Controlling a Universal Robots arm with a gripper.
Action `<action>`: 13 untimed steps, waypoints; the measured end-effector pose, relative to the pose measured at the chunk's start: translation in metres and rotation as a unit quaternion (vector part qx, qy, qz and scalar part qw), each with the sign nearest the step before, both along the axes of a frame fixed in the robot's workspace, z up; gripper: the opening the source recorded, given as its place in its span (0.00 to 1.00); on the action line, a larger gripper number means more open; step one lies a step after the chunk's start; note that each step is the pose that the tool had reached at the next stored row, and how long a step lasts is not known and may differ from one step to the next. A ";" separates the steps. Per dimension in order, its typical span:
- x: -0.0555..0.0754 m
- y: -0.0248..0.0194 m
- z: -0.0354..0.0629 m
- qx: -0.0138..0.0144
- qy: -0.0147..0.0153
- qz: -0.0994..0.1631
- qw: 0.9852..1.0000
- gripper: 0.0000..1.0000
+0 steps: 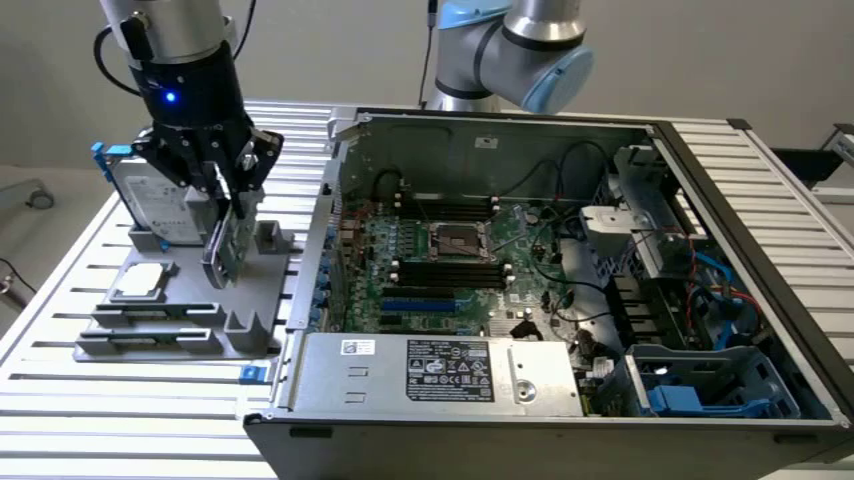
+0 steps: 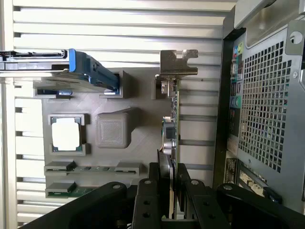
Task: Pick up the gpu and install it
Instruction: 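Pick up the gpu and move the gpu toward the slot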
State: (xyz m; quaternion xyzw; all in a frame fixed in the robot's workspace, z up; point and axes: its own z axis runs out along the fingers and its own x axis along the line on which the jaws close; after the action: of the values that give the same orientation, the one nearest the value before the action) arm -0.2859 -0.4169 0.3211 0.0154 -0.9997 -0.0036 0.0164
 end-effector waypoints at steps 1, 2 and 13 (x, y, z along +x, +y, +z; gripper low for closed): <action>0.000 0.0000 0.0047 0.000 0.000 0.000 1.000 0.26; 0.000 0.0000 0.0093 0.000 0.000 0.000 1.000 0.26; 0.000 0.0000 0.0596 0.000 0.000 0.000 1.000 0.26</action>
State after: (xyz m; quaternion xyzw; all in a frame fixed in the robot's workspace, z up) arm -0.2855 -0.4170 0.3806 0.0155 -0.9997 -0.0036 0.0164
